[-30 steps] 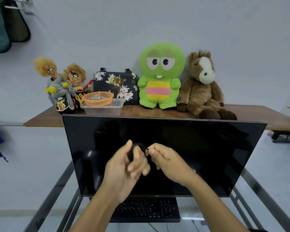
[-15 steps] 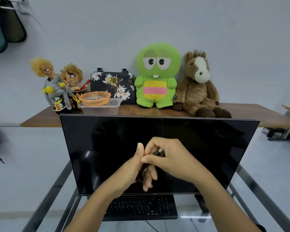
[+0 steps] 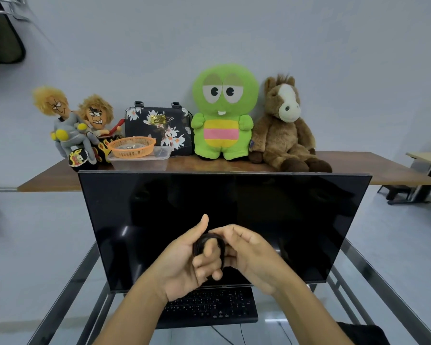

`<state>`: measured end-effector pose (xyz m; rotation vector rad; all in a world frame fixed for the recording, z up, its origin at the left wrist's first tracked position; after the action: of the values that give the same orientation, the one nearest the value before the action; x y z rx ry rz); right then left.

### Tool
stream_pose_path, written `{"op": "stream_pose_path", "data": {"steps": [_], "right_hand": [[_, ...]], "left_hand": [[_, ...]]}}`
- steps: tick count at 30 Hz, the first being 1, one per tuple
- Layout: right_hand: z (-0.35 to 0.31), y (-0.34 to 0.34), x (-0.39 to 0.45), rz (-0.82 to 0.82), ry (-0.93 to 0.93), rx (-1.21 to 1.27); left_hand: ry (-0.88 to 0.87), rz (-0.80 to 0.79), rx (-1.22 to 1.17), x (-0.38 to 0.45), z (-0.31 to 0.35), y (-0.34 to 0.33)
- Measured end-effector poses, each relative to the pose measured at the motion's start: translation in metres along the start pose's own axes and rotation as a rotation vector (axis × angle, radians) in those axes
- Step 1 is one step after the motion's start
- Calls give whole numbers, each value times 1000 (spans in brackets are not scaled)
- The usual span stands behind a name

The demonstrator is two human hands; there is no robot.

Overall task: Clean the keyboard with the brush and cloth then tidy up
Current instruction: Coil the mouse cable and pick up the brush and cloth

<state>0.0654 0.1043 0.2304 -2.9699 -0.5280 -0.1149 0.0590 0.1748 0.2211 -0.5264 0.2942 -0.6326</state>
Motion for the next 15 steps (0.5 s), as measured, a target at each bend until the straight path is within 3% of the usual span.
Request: {"op": "stream_pose_path", "data": {"steps": [3,6,12,15], "right_hand": [[1,-1,-8,-73,3,-48],[-2,8,-6,73,50,-271],[-22,12,-10,325,183,-475],[-25,16,-11,334,199,-532]], "left_hand": [[63,90,-105,0,-3,11],[109,143,-82,0,-6,15],[-54,259,288,2,16,31],[-141,296,429,0,22,41]]}}
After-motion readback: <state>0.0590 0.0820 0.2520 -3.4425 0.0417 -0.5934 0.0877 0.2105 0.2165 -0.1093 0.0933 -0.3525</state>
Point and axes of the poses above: each hand's wrist, its own x-axis towards the middle knuckle, its own y-axis out of the back of the hand, z = x × y, the point moved 9 cm from there along x, towards the middle knuckle, and after that the axes turned 3 degrees about z, right-handed, at the moved point
